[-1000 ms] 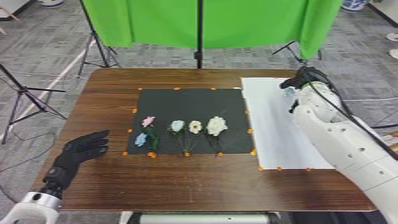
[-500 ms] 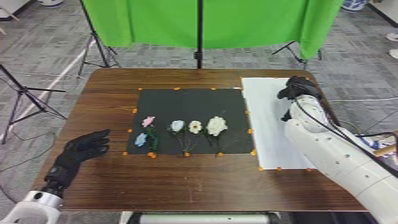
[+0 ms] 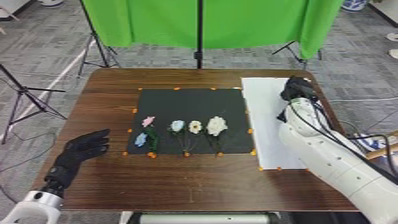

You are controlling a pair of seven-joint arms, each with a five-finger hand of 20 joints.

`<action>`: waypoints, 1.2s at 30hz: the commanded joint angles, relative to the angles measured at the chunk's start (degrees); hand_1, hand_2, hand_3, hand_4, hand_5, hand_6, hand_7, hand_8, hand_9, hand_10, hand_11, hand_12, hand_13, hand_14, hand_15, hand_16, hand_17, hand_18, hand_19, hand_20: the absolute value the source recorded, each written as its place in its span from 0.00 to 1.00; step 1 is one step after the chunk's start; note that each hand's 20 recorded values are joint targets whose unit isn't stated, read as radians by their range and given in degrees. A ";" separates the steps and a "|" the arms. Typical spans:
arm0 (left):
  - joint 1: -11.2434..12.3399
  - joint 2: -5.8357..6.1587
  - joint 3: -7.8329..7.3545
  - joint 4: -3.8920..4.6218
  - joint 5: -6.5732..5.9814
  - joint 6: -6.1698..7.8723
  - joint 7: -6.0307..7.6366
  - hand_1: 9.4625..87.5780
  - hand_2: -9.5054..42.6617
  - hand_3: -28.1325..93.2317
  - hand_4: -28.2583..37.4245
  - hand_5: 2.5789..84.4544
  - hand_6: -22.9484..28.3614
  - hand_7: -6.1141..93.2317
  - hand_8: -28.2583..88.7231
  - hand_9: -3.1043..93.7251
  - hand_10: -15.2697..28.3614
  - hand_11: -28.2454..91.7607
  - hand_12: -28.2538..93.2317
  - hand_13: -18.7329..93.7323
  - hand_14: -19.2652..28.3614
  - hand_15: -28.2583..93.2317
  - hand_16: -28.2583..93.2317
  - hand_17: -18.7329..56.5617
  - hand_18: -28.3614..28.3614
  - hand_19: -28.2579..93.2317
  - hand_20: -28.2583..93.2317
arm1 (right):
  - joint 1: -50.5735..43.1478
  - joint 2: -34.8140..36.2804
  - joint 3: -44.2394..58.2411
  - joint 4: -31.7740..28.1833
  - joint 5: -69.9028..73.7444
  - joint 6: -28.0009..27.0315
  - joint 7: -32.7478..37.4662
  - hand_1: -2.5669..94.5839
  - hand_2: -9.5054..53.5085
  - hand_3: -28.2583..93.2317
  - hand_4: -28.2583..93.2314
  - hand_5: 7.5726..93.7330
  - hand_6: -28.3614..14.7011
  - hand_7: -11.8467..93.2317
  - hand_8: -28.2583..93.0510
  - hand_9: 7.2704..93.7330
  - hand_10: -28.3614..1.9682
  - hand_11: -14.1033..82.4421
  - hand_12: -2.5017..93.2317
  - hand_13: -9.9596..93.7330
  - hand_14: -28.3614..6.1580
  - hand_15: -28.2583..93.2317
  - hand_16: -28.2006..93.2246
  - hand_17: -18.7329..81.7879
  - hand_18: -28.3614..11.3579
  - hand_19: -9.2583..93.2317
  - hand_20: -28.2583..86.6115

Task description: Arrange flowers

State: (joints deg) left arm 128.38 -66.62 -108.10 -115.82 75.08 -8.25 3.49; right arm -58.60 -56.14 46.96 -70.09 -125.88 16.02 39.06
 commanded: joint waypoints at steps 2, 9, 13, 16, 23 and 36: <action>0.96 -0.37 -0.27 -0.01 0.33 -0.04 -0.22 0.36 0.10 0.79 0.38 0.49 0.50 0.18 0.19 0.44 0.64 0.39 0.34 0.47 0.79 0.44 0.26 0.29 0.77 0.48 0.51 | -9.79 3.35 10.16 -19.29 10.60 2.40 -1.08 0.66 0.00 0.73 0.08 0.82 0.64 0.33 0.29 0.93 0.63 0.26 0.50 0.94 0.74 0.78 0.53 0.78 0.30 1.00 0.78; 1.77 -0.51 -0.81 -0.38 0.27 -0.16 -0.49 0.36 0.10 0.79 0.38 0.49 0.50 0.18 0.19 0.44 0.64 0.39 0.34 0.47 0.79 0.44 0.26 0.29 0.77 0.48 0.51 | -24.31 3.88 17.09 -38.36 17.47 0.24 -5.65 0.65 0.00 0.73 0.09 0.83 0.63 0.32 0.29 0.93 0.62 0.26 0.50 0.94 0.75 0.77 0.54 0.78 0.30 1.00 0.78; 1.38 -0.55 -0.57 -0.24 0.31 -0.35 -0.52 0.36 0.10 0.79 0.38 0.49 0.50 0.18 0.19 0.44 0.64 0.39 0.34 0.47 0.79 0.44 0.26 0.29 0.77 0.48 0.51 | -29.24 1.06 17.54 -41.68 16.68 0.15 -7.32 0.65 0.00 0.72 0.09 0.83 0.62 0.31 0.30 0.93 0.62 0.26 0.50 0.94 0.74 0.77 0.54 0.78 0.30 1.00 0.78; 0.86 -0.27 -0.36 0.05 0.22 -0.68 -0.60 0.36 0.10 0.79 0.38 0.49 0.50 0.18 0.19 0.44 0.64 0.39 0.34 0.47 0.79 0.44 0.26 0.29 0.78 0.48 0.51 | -30.85 -0.91 16.27 -41.56 14.05 0.78 -7.58 0.65 0.00 0.72 0.09 0.83 0.62 0.31 0.30 0.93 0.62 0.26 0.50 0.94 0.74 0.77 0.54 0.78 0.30 1.00 0.78; 0.18 -0.02 0.18 0.36 0.61 -0.96 -0.62 0.36 0.10 0.79 0.37 0.50 0.47 0.18 0.19 0.44 0.64 0.39 0.34 0.47 0.79 0.44 0.25 0.29 0.77 0.48 0.51 | -30.66 -2.89 11.27 -38.14 7.97 1.29 -8.56 0.65 0.00 0.72 0.09 0.83 0.63 0.31 0.30 0.92 0.62 0.26 0.51 0.94 0.74 0.77 0.54 0.78 0.30 1.00 0.78; 0.73 0.00 -0.39 0.16 0.76 -1.77 -1.37 0.36 0.09 0.79 0.37 0.53 0.46 0.18 0.18 0.44 0.63 0.39 0.34 0.47 0.79 0.43 0.26 0.29 0.77 0.48 0.51 | -35.15 -2.98 12.16 -40.35 3.54 -0.03 -9.15 0.62 0.00 0.72 0.09 0.81 0.64 0.32 0.30 0.91 0.62 0.26 0.51 0.93 0.73 0.78 0.55 0.77 0.30 1.00 0.79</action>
State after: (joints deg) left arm 128.14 -66.49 -108.15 -115.80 75.60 -9.13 3.03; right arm -89.72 -58.95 57.65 -107.82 -121.51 17.21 30.43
